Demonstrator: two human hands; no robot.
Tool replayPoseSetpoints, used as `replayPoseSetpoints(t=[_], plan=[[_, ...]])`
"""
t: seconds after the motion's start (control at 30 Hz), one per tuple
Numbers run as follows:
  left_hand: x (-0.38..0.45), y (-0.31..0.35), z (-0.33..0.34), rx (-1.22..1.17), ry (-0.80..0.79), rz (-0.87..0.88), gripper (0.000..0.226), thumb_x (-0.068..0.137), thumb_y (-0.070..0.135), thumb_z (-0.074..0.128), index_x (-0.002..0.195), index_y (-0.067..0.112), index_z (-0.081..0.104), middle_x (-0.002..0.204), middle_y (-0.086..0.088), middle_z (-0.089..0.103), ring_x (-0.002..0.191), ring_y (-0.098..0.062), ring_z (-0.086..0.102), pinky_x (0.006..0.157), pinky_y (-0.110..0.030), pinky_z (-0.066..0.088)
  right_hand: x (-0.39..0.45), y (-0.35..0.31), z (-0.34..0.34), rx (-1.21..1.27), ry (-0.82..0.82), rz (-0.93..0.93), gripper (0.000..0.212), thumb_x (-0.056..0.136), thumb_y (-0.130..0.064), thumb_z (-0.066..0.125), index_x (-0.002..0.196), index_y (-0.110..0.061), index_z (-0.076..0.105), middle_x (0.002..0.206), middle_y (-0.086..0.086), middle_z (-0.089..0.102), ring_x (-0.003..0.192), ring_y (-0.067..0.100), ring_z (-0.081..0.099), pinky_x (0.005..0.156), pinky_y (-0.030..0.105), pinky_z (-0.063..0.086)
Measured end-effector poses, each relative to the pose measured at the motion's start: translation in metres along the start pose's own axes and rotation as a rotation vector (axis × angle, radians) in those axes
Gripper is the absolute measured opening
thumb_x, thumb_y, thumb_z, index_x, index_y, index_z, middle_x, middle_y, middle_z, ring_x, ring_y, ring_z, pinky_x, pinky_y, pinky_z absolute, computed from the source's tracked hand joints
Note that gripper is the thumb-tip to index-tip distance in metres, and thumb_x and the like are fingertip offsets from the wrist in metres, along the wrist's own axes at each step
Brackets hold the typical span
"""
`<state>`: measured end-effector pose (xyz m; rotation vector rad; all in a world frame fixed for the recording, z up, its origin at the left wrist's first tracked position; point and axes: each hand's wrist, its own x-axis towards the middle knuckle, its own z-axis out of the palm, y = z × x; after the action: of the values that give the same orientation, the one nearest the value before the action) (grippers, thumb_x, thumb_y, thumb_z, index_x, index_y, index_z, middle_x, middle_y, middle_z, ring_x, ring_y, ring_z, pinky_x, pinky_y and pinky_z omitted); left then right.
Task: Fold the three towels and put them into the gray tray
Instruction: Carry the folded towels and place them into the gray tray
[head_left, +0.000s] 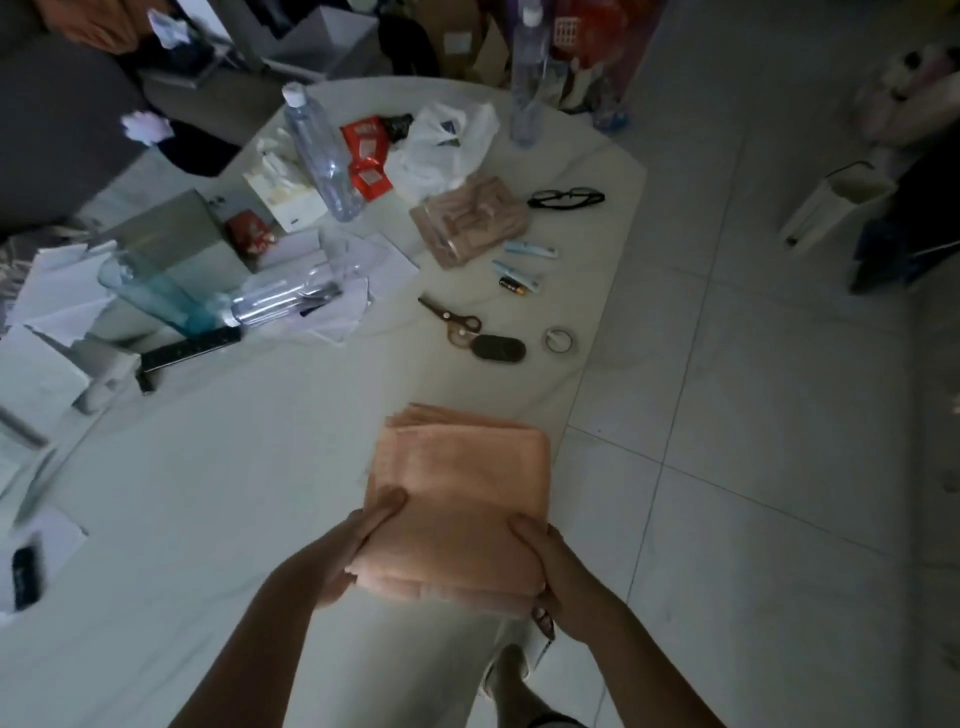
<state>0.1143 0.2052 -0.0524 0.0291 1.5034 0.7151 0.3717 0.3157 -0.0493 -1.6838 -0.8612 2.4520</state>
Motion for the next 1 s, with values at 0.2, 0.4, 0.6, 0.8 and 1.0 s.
replayPoseSetpoints(t=[0.2,0.4,0.6,0.8,1.0], plan=[[-0.023,-0.017,0.064,-0.203,-0.063,0.048,0.073,0.079,0.061,0.076,0.133,0.017,0.056,0.127,-0.013,0.071,0.115,-0.03,0.069,0.085,-0.038,0.06,-0.021,-0.045,-0.044,-0.063,-0.13,-0.062,0.049,0.084,-0.05,0.065,0.121,-0.018,0.063,0.111,0.005,0.075,0.101,0.023,0.072,0.082,0.037,0.059],[-0.034,0.027,0.151,-0.169,-0.163,0.221,0.06,0.08,0.058,0.077,0.123,0.016,0.073,0.129,-0.016,0.07,0.118,-0.031,0.068,0.086,-0.037,0.059,-0.079,-0.078,-0.11,0.036,0.008,-0.255,0.062,0.076,-0.054,0.066,0.127,-0.02,0.06,0.114,0.006,0.074,0.104,0.026,0.071,0.089,0.045,0.056],[-0.043,0.084,0.26,-0.006,-0.28,0.352,0.073,0.079,0.062,0.077,0.133,0.015,0.062,0.129,-0.012,0.071,0.119,-0.028,0.067,0.102,-0.046,0.05,-0.153,-0.105,-0.191,0.15,0.133,-0.475,0.053,0.074,-0.061,0.065,0.115,-0.028,0.065,0.108,0.001,0.077,0.097,0.019,0.074,0.071,0.033,0.06],[-0.026,0.153,0.368,0.002,-0.319,0.396,0.051,0.068,0.061,0.085,0.108,0.029,0.08,0.119,-0.003,0.076,0.11,-0.019,0.072,0.097,-0.04,0.052,-0.167,-0.16,-0.277,0.368,0.224,-0.567,0.042,0.072,-0.058,0.065,0.1,-0.029,0.078,0.106,0.001,0.077,0.093,0.018,0.075,0.07,0.035,0.058],[0.028,0.261,0.463,-0.001,-0.308,0.415,0.073,0.07,0.06,0.082,0.127,0.019,0.064,0.121,-0.01,0.075,0.111,-0.025,0.072,0.094,-0.041,0.054,-0.139,-0.273,-0.363,0.331,0.281,-0.587,0.039,0.087,-0.046,0.058,0.118,-0.023,0.067,0.106,0.001,0.077,0.092,0.019,0.074,0.073,0.035,0.056]])
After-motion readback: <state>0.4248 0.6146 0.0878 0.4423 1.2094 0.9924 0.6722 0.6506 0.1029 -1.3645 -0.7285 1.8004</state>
